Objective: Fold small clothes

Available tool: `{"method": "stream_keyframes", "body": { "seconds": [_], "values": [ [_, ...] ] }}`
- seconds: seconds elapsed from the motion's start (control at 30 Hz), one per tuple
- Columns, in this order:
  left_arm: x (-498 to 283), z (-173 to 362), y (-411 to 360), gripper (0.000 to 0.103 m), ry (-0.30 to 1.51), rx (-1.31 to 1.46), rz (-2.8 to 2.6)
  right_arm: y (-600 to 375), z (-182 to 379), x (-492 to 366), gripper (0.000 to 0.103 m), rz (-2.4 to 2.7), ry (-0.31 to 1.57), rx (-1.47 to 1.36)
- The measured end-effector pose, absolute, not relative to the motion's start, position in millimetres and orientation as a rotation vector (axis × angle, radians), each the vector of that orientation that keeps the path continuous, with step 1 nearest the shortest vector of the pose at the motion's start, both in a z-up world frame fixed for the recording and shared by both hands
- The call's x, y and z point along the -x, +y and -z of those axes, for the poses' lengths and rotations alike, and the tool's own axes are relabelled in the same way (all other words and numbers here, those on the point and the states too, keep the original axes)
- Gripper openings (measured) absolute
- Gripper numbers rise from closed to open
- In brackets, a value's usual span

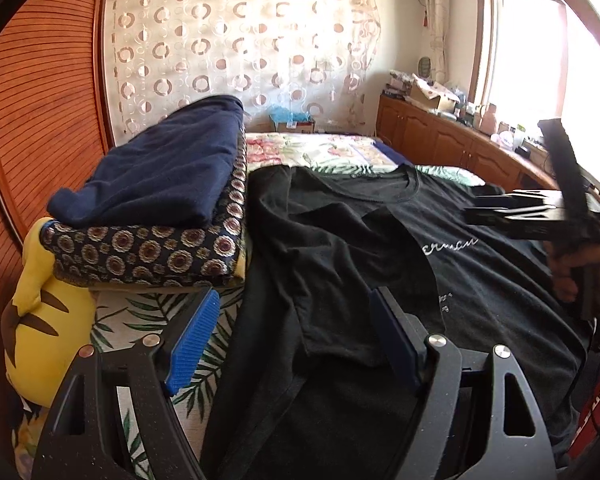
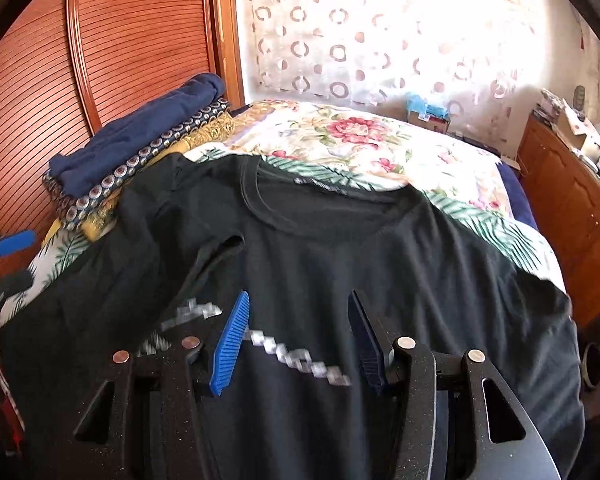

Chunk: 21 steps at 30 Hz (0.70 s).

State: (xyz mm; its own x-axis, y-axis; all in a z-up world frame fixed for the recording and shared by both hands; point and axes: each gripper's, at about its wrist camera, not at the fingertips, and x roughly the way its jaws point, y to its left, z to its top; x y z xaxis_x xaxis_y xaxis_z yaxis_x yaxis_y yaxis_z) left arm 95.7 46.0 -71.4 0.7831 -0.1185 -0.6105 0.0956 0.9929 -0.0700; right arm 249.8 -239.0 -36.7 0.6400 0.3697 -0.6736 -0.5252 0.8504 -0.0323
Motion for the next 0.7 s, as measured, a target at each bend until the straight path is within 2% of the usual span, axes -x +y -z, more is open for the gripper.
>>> {"method": "stream_keyframes", "body": {
  "seconds": [0.43, 0.7],
  "values": [
    [-127, 99, 20, 0.078, 0.798, -0.055, 0.127, -286, 51, -202, 0.054, -0.430, 0.711, 0.194],
    [-138, 111, 12, 0.078, 0.878, -0.081, 0.143, -329, 27, -180, 0.056, -0.338, 0.672, 0.136]
  ]
}}
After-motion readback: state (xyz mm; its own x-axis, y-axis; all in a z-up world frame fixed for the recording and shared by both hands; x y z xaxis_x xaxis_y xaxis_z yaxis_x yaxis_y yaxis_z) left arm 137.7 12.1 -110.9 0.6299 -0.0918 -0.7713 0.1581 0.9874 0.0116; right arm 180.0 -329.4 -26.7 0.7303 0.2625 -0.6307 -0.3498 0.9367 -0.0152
